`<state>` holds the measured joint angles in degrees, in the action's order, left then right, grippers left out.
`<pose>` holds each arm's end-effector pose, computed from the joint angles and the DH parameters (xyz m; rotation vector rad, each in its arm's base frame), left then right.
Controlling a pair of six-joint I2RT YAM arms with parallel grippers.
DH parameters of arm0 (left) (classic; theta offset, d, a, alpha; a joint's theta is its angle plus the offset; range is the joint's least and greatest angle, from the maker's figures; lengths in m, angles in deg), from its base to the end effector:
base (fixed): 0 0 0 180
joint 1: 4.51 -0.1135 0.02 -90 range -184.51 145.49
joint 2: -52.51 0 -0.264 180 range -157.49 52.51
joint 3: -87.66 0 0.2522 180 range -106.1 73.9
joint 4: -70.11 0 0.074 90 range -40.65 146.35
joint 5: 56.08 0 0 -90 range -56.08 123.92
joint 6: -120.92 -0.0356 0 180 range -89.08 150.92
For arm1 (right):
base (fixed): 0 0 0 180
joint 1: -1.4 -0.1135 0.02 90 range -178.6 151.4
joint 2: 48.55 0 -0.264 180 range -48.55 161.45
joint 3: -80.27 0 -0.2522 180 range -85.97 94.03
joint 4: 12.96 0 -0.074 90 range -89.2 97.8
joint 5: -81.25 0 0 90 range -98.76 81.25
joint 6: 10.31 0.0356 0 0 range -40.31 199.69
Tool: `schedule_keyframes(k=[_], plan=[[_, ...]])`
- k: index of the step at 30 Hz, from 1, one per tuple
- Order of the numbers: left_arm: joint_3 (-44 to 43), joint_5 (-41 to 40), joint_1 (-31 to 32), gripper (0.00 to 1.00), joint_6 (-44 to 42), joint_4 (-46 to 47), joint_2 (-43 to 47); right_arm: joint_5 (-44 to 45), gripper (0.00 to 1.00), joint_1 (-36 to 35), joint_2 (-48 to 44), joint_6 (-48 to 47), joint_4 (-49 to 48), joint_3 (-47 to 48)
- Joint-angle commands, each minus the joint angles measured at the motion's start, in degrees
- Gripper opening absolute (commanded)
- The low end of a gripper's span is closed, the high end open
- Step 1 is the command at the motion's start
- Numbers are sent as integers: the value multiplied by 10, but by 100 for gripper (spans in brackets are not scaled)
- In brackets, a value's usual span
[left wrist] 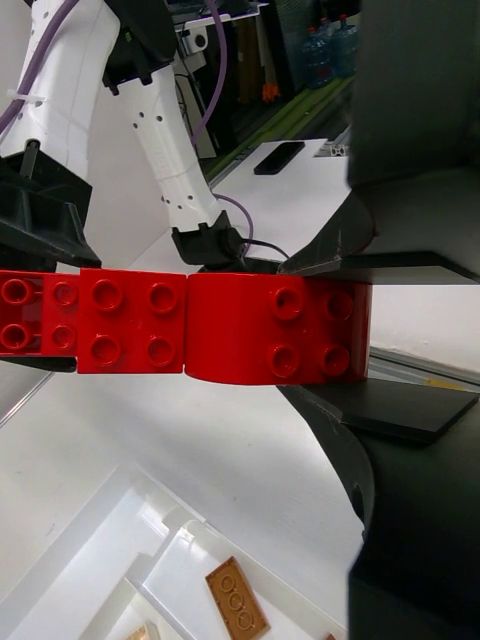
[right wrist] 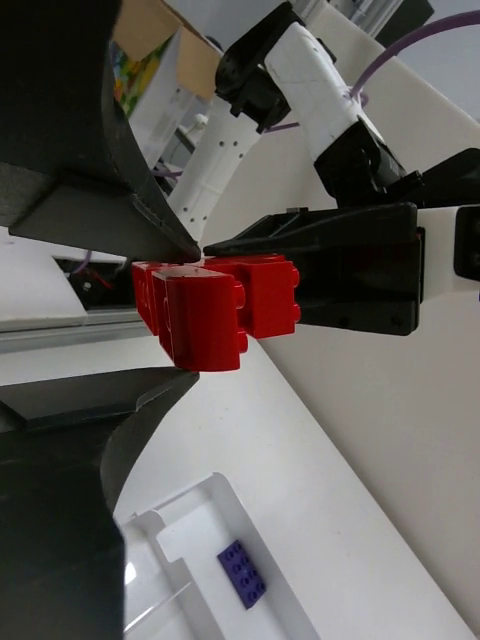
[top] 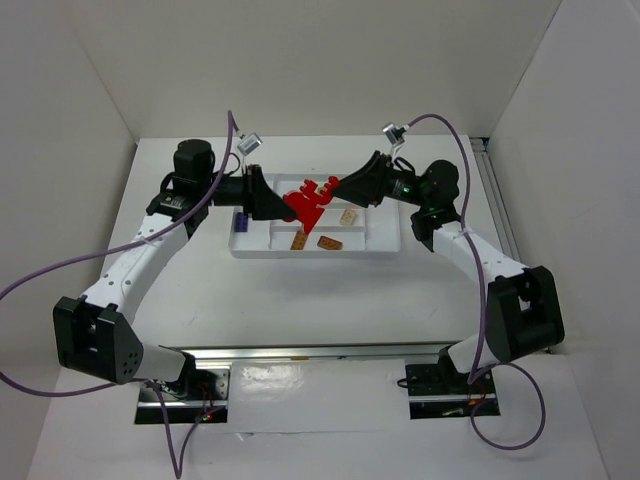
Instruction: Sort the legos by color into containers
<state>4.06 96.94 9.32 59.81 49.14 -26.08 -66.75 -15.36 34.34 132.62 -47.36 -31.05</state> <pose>0.2892 -0.1039 0.3695 0.5838 1.8765 -1.5084 0.2967 0.1209 0.3456 -0.5553 1.4949 1.5905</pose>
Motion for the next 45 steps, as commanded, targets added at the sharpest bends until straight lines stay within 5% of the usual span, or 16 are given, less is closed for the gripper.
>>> schedule_keyframes(k=[1, 6, 12, 37, 45], plan=[[1, 21, -3, 0, -2, 35, 12, -15, 52, -11, 4, 27, -76, 19], [1, 26, -3, 0, -2, 35, 12, 2, 28, -11, -1, 1, -39, 19], [1, 21, -14, 0, -2, 35, 18, 33, 17, -11, -27, -54, 51, 7], [12, -5, -35, 0, 8, 27, 18, 66, 10, 29, -75, -147, 206, -21], [58, -185, -10, 0, -40, -135, 11, 198, 10, 36, -100, -288, 495, -21]])
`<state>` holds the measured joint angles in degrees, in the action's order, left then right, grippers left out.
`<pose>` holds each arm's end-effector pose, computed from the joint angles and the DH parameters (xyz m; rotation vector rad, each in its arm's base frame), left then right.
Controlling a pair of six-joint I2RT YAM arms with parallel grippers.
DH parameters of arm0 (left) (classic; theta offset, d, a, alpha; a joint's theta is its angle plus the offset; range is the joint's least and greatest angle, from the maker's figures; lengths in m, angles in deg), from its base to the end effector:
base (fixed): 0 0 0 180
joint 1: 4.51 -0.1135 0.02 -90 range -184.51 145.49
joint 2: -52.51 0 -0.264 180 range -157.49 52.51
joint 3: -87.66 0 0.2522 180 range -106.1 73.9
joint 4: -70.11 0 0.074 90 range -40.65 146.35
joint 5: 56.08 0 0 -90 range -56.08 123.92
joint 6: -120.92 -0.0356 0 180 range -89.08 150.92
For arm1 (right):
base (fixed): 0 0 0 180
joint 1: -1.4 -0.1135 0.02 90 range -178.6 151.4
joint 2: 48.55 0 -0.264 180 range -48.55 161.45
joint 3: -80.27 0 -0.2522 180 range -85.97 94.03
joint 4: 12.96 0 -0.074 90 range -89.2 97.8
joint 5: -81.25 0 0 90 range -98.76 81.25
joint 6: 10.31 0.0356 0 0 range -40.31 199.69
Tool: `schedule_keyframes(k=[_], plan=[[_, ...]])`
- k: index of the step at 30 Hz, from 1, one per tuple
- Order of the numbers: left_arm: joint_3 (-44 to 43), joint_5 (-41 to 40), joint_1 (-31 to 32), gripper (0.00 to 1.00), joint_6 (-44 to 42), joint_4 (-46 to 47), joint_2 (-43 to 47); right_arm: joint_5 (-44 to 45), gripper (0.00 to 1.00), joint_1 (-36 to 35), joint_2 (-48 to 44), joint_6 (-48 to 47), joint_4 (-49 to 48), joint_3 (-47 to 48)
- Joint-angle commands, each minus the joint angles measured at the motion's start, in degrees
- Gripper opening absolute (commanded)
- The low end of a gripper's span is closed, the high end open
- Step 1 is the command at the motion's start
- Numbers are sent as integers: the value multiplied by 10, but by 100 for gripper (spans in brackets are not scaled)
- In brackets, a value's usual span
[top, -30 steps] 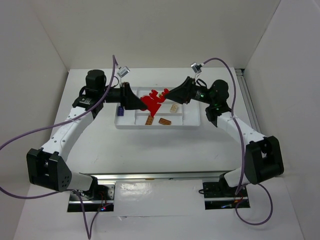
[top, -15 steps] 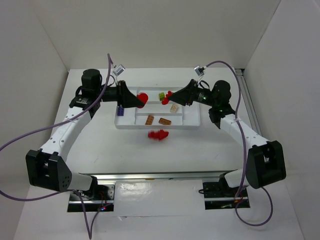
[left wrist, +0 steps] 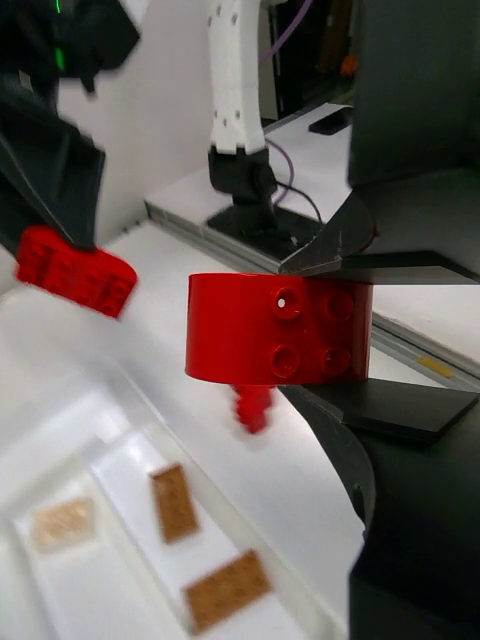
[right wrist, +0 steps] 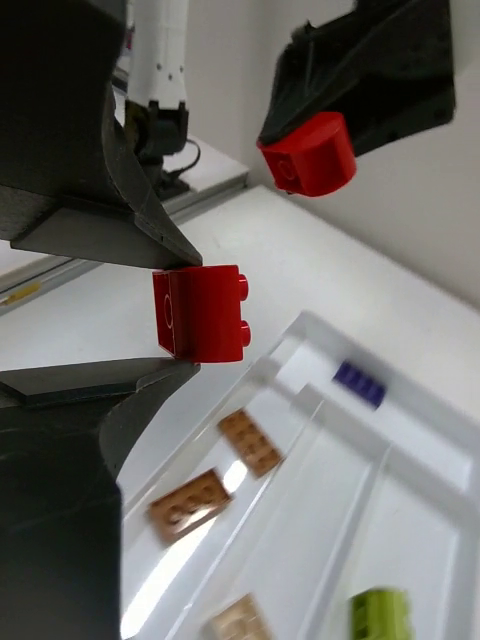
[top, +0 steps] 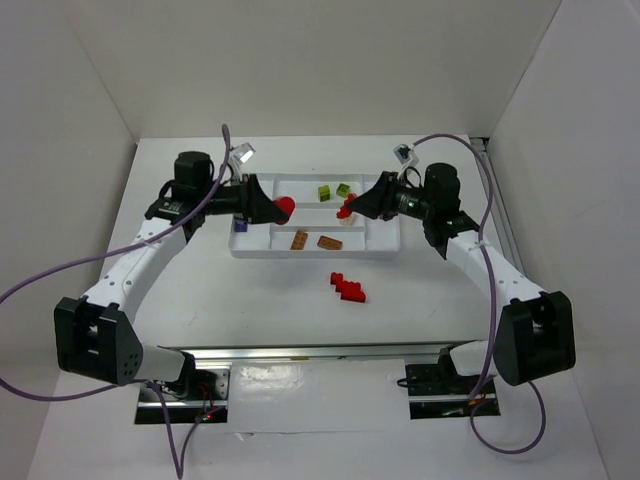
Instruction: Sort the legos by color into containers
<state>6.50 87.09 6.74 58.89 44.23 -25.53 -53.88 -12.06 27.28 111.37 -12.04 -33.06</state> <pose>0.2936 -0.0875 0.3486 0.3560 2.0101 -1.3454 0.2878 0.0948 0.3120 -0.3268 1.8371 1.2429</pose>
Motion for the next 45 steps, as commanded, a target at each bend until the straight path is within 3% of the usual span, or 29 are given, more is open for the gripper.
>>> schedule_keyframes(k=[1, 7, 15, 32, 45], plan=[[56, -118, 22, 0, -36, -94, 11, 83, 10, 3, -38, -76, 142, -15], [75, -158, 43, 0, -41, -104, 4, 235, 11, 3, -46, -68, 208, -30], [28, -308, 118, 0, -64, -174, -59, 426, 9, 3, -4, -22, 252, 6], [17, -449, 190, 0, -58, -194, -91, 494, 9, 3, 41, -33, 252, 40], [-12, -411, 190, 0, -63, -194, -74, 503, 9, 3, 121, -38, 229, 103]])
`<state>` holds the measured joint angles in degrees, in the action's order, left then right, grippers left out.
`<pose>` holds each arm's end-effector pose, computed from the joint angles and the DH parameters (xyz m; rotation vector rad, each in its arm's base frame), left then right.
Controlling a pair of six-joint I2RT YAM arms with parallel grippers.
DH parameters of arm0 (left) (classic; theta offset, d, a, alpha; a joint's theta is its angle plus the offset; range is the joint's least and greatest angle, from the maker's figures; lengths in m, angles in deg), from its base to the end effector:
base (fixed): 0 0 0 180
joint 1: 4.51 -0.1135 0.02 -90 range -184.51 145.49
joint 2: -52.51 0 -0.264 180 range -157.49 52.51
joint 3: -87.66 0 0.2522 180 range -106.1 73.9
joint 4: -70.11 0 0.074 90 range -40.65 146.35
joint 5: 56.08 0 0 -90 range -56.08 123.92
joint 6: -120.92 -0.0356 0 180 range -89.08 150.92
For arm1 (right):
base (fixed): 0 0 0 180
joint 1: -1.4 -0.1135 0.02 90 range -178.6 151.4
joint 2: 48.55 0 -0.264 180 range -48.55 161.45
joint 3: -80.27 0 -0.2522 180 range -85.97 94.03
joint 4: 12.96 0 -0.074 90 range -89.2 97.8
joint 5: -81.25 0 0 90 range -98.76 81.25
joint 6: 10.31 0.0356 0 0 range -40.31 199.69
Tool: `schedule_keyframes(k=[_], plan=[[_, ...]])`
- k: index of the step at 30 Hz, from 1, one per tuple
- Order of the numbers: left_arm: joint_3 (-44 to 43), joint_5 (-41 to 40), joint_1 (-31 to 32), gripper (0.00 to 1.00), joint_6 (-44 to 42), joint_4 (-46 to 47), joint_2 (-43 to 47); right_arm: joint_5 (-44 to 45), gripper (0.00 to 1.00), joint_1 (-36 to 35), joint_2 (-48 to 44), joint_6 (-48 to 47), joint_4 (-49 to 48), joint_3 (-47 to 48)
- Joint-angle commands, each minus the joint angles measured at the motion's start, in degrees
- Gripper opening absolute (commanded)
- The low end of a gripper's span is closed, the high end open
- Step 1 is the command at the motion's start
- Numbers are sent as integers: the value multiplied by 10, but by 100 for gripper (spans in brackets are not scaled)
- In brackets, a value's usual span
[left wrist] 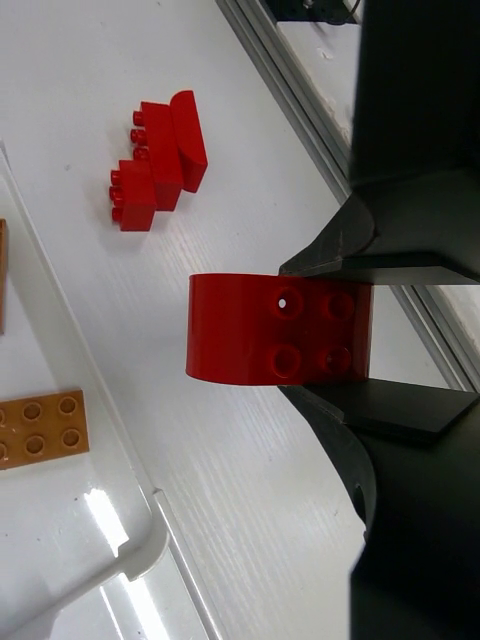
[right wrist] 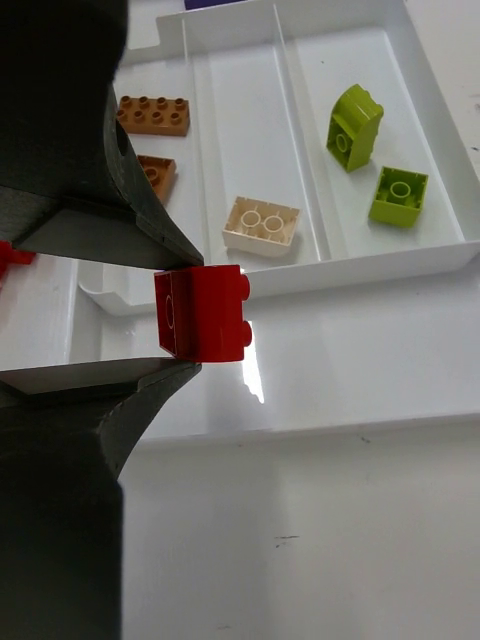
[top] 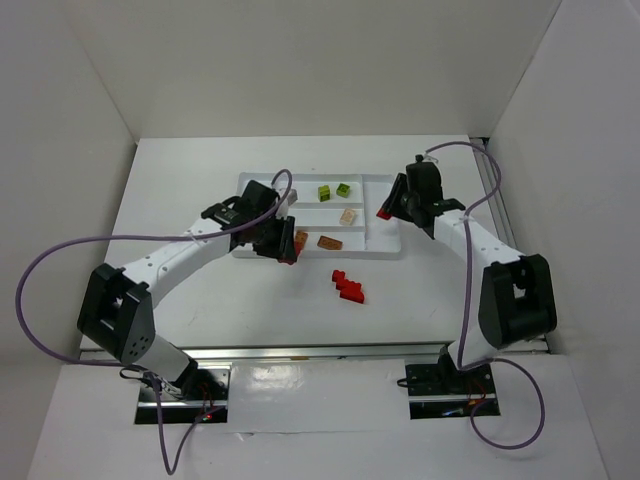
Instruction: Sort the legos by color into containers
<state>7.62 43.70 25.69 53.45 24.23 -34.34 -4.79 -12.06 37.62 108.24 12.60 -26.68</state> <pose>0.2753 -0.1672 0.2604 0.2460 2.5599 -0.5825 0.3249 0.0752 0.2512 0.3344 2.2384 0.3167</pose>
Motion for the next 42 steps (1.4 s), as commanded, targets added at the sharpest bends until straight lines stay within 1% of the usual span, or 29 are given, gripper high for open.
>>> schedule_keyframes(k=[1, 5, 7, 8, 9, 10, 11, 12, 13, 16, 17, 19, 20, 21, 23, 24, 25, 26, 27, 28, 29, 30, 31, 32, 35, 38, 39, 40, 42], plan=[[-31, 23, 0, 0, -9, 6, 14, 12, 9, 3, 29, -7, -24, 45], [-46, 49, 0, 0, -4, 6, 9, 20, 9, 3, 94, -13, -38, 75], [-53, 49, 0, 0, -4, 6, 9, 25, 14, 3, 124, -13, -38, 97], [-53, 49, 0, 0, -4, 6, 9, 31, 20, 3, 134, -19, -38, 107], [-59, 49, 0, 0, -4, 6, 14, 36, 43, 3, 142, -19, -33, 122], [-64, 49, -5, 0, -4, 6, 14, 36, 56, 3, 153, -25, -33, 130], [-64, 56, -5, 0, -4, 6, 19, 36, 66, 3, 153, -25, -26, 136], [-70, 61, -5, 0, -4, 6, 19, 36, 70, 3, 153, -25, -26, 143], [-70, 69, -10, 0, -4, 6, 19, 36, 72, 3, 153, -31, -20, 148], [-76, 115, -10, 0, -10, 11, 5, 13, 71, -3, 109, -31, -28, 126], [-76, 130, -10, 0, -10, 22, 5, 2, 69, -3, 73, -31, -34, 114], [-87, 171, -10, 0, -10, 36, -9, -38, 69, -3, 33, -37, -46, 76], [-94, 185, -10, 0, -10, 43, -17, -38, 69, -3, -4, -37, -46, 68], [-120, 198, -10, 0, -10, 48, -28, -28, 69, -3, -22, -37, -21, 59], [-167, 213, -4, 0, -1, 53, -83, 5, 69, -3, -62, -25, 3, 28], [-222, 213, 9, 0, 9, 53, -106, 48, 72, -3, -104, -6, 22, 15], [-253, 196, 16, 0, 19, 53, -131, 69, 74, 3, -124, 4, 30, 1], [-286, 196, 22, 0, 19, 53, -184, 88, 76, 3, -143, 14, 36, -27], [-318, 201, 28, 0, 30, 53, -211, 118, 77, 3, -179, 24, 49, -41], [-378, 195, 35, 0, 54, 53, -239, 131, 79, 3, -196, 42, 57, -53], [-408, 195, 36, 0, 62, 53, -266, 138, 82, 3, -211, 49, 63, -75], [-436, 195, 41, 0, 70, 53, -318, 145, 82, 9, -223, 57, 69, -85], [-496, 195, 41, 0, 76, 45, -345, 159, 84, 9, -248, 68, 76, -95], [-518, 186, 47, 0, 91, 39, -366, 167, 84, 9, -260, 82, 76, -118], [-575, 180, 58, 0, 113, 53, -429, 204, 85, 9, -310, 119, 115, -144], [-624, 172, 72, 0, 130, 53, -484, 226, 87, 14, -364, 129, 128, -166], [-633, 172, 72, 1, 135, 53, -496, 226, 87, 14, -376, 129, 133, -171], [-642, 172, 79, 7, 135, 53, -507, 234, 87, 14, -391, 129, 133, -171], [-655, 167, 79, 25, 135, 53, -521, 247, 88, 14, -398, 129, 142, -177]])
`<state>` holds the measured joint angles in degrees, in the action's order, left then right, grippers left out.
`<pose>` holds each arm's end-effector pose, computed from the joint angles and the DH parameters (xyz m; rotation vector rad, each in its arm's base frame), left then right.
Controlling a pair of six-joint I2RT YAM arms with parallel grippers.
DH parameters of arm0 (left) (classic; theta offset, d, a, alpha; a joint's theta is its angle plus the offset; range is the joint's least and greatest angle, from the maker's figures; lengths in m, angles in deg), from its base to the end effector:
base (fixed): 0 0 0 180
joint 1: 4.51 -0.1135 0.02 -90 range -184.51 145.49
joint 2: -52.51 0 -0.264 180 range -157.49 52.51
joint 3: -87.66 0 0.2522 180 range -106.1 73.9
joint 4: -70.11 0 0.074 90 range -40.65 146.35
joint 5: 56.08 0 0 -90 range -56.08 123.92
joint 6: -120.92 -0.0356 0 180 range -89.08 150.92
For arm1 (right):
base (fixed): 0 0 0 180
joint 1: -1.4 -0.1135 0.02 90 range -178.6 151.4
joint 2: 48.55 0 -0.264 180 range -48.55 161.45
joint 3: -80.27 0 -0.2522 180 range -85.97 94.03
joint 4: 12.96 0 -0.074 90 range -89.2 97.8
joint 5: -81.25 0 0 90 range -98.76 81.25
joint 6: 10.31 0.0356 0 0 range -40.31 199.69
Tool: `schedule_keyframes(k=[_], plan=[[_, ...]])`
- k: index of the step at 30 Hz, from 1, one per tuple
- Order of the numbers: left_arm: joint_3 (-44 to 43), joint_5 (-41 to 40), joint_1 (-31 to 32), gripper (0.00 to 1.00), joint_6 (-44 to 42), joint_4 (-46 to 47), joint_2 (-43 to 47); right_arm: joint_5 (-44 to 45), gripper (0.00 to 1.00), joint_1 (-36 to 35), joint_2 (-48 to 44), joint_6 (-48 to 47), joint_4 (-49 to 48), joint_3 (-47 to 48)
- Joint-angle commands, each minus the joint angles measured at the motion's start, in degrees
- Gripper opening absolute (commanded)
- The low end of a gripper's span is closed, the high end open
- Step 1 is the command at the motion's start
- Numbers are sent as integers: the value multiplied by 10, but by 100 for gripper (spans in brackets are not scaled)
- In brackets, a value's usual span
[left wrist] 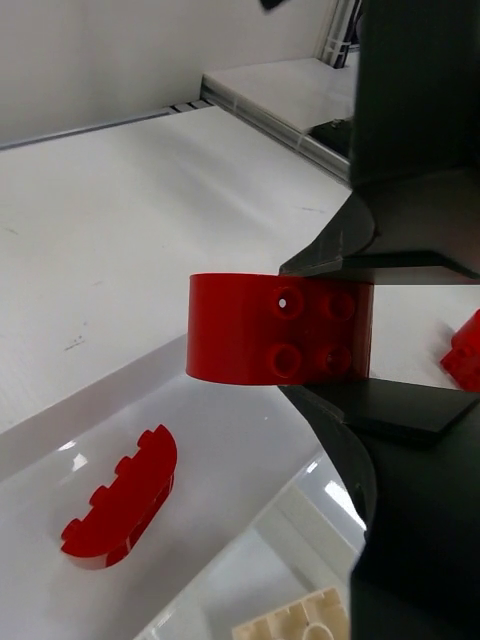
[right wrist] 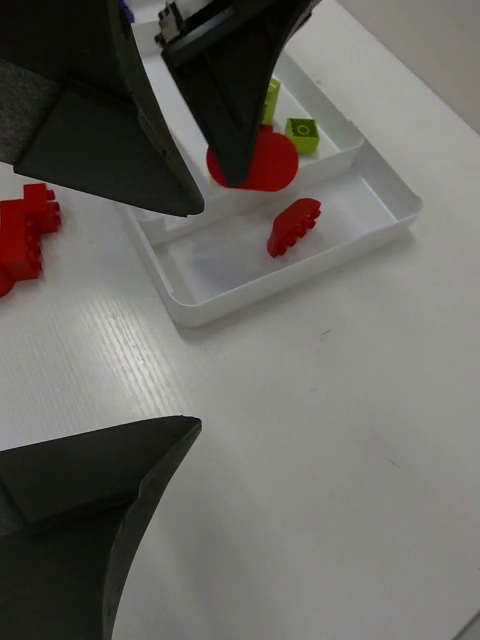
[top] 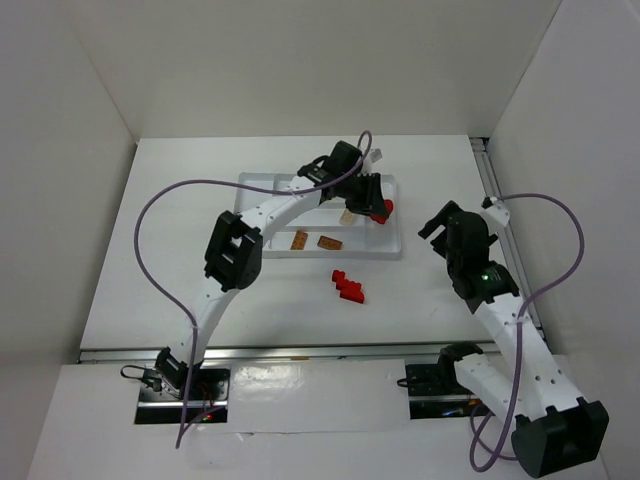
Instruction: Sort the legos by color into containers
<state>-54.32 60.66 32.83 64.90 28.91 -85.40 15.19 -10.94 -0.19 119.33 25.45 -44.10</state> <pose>0.4290 -0.3474 0.2445 0.3531 2.3859 -1.1568 0.1847 0.0256 0.2876 0.7222 1.9347 0.1162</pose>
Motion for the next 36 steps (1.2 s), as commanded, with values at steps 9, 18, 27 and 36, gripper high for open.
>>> schedule_keyframes(k=[9, 18, 27, 36], plan=[[-17, -13, 12, 92, -15, -5, 22, 16, 89, 3, -7, -30, 29, 17], [72, -162, -2, 98, -53, -68, 199, -210, 89, 3, 21, -76, -16, -42], [264, -276, -49, 92, -54, -93, 409, -227, 91, -137, 104, -83, -21, -54], [377, -318, -74, 91, -30, -93, 482, -132, 97, -258, 212, -17, 19, -2]])
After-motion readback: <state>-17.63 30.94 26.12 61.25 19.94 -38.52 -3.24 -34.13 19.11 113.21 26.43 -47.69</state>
